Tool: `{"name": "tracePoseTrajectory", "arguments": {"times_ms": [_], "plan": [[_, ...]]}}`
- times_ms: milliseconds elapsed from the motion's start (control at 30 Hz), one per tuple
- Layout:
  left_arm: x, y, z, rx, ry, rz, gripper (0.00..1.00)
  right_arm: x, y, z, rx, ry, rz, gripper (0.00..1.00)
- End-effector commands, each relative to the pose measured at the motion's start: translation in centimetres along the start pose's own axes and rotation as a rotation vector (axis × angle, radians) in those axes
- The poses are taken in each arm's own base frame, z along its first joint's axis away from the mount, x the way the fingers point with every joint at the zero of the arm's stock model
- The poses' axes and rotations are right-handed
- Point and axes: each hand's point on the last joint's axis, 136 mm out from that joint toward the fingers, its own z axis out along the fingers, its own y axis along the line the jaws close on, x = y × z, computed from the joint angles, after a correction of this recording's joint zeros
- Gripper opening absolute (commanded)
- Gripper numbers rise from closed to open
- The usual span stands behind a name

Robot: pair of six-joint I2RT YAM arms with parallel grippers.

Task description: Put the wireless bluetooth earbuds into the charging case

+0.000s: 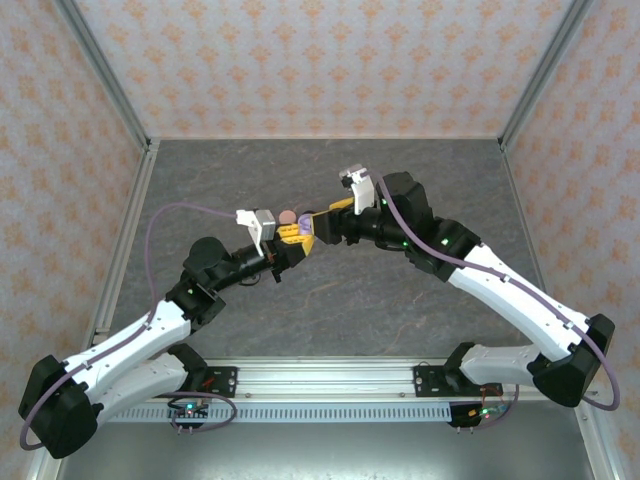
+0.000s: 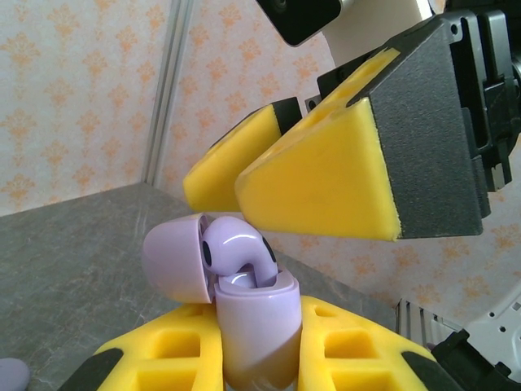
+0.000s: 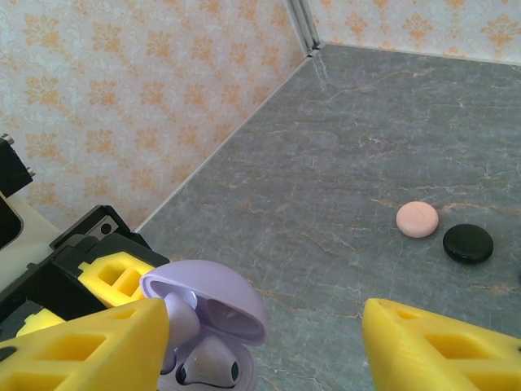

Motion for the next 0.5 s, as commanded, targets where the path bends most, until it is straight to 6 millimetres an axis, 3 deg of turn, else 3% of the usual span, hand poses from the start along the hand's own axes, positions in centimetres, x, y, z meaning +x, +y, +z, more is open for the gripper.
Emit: {"name": "tracePoseTrajectory", "arguments": {"times_ms": [0, 467], "plan": [[-1.99, -1.45, -0.37, 0.048, -0.066, 0.062, 0.0, 0.08, -0.34, 0.19, 0.019, 0.014, 0.013, 0.63], [-2.0, -1.38, -0.34, 0.043, -0.064, 0.066, 0.0, 0.31, -0.56, -0.3, 0.028, 0.014, 0.014, 0.54]]}}
